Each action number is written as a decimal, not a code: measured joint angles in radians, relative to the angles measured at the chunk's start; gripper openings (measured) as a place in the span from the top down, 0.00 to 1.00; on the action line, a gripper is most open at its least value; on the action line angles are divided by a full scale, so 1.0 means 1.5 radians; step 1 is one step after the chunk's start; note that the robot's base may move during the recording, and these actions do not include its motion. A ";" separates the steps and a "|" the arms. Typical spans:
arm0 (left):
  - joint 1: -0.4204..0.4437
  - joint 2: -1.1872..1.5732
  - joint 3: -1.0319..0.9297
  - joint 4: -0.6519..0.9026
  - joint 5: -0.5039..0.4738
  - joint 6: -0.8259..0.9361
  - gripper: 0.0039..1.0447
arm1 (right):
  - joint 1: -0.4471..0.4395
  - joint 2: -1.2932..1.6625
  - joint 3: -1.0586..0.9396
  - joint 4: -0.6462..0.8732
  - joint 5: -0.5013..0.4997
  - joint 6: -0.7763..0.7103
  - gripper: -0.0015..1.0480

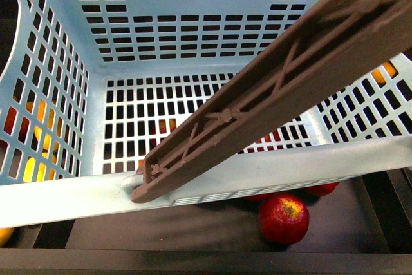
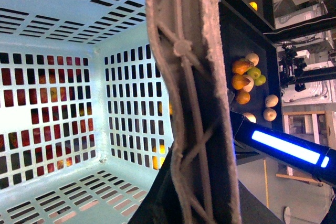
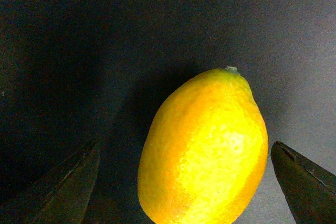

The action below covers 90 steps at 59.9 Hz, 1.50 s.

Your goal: Pick lemon and mango into basket

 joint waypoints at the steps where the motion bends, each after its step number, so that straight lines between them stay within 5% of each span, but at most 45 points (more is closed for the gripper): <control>1: 0.000 0.000 0.000 0.000 0.000 0.000 0.95 | 0.001 0.001 0.001 0.000 0.000 0.000 0.09; 22: 0.000 0.000 0.000 0.000 0.000 0.000 0.95 | -0.001 0.008 -0.009 0.019 -0.005 -0.018 0.48; 48: 0.000 0.000 0.000 0.000 0.000 0.000 0.95 | -0.030 -0.243 -0.250 0.139 -0.083 -0.168 0.50; 62: 0.000 0.000 0.000 0.000 0.000 0.000 0.95 | -0.024 -0.491 -0.385 0.117 -0.153 -0.256 0.50; 78: 0.000 0.000 0.000 0.000 0.000 0.000 0.95 | 0.059 -0.786 -0.436 0.040 -0.201 -0.276 0.50; 90: 0.000 0.000 0.000 0.000 0.000 0.000 0.95 | 0.222 -0.912 -0.453 0.033 -0.146 -0.268 0.50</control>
